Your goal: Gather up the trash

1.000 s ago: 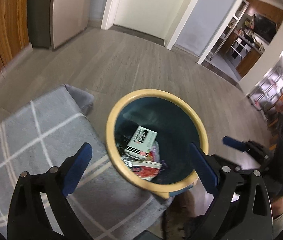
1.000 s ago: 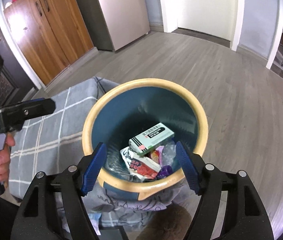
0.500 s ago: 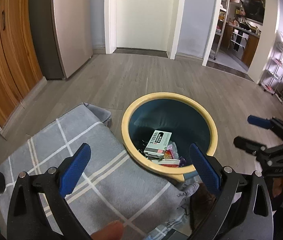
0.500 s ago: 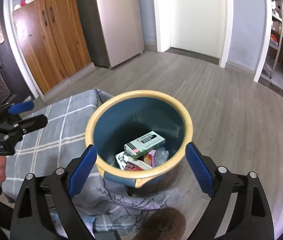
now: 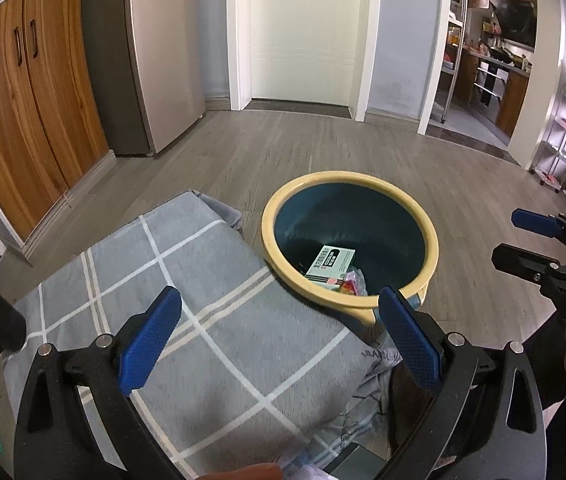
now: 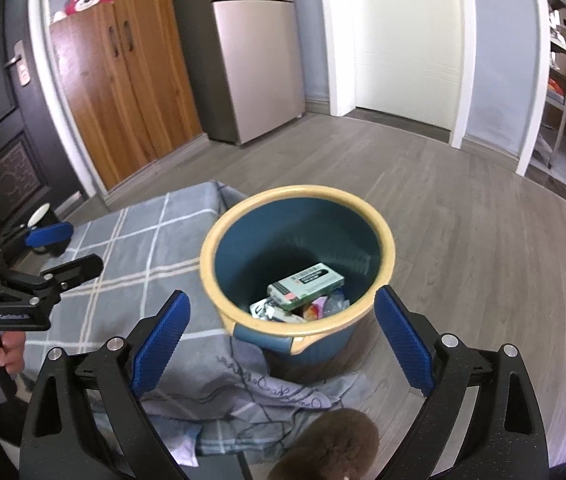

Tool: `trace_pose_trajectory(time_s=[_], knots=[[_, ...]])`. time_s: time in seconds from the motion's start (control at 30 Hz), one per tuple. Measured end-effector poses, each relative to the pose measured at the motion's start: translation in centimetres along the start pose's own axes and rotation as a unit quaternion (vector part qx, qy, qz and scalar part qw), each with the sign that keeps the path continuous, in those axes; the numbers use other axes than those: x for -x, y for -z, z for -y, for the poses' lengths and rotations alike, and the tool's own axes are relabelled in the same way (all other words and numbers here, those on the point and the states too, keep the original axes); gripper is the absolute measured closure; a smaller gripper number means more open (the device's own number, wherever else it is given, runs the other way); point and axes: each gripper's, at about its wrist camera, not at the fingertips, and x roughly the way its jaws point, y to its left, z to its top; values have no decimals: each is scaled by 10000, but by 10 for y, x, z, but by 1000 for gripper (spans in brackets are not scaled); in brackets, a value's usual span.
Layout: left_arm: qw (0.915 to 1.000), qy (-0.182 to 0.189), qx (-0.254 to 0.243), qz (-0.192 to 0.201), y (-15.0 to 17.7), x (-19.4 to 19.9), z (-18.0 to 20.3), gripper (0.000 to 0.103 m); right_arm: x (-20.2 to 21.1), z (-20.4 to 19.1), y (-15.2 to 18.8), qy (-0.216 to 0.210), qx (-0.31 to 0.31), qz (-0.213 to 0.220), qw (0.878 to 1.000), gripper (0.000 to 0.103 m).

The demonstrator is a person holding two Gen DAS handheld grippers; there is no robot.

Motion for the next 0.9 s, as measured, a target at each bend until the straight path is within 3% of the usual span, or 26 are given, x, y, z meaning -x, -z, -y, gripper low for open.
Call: trace_pose_trajectory(time_s=[0.9], knots=[[9999,26,-127,-22,4,-2,9,6,-7,0,3,-75,-48,-137,9999,7]])
